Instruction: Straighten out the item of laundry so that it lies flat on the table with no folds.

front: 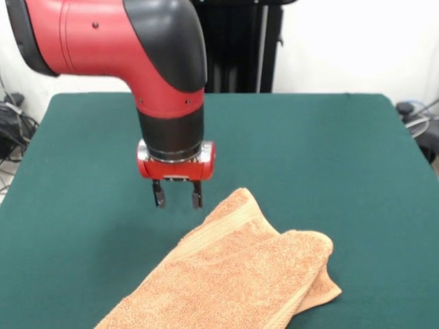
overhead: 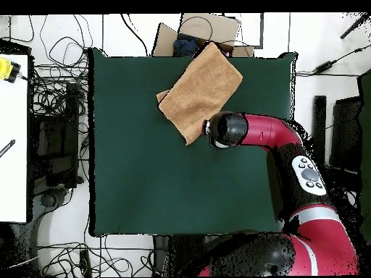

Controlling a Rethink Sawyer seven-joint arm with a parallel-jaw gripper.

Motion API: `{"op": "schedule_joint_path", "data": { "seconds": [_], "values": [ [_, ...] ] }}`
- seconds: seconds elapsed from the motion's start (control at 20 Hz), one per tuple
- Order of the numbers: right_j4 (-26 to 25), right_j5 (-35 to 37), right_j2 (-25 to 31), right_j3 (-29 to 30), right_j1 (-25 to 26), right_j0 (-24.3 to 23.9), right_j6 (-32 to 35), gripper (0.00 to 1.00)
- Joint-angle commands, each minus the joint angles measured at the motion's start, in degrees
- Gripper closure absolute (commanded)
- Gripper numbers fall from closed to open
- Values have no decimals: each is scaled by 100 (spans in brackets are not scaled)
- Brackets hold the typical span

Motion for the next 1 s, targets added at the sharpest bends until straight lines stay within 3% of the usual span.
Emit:
{"op": "schedule_joint_path", "data": {
  "seconds": [0.05, 0.3, 0.45, 0.65, 1.0],
  "values": [
    [273, 542, 467, 602, -455, 0, -293, 0],
    [278, 99, 522, 605, -100, 25, -155, 0],
    [241, -689, 487, 622, 280, 247, 323, 0],
    [387, -1148, 442, 645, 494, 526, 839, 0],
    [520, -1686, 582, 406, 1202, 470, 578, 0]
  ]
}}
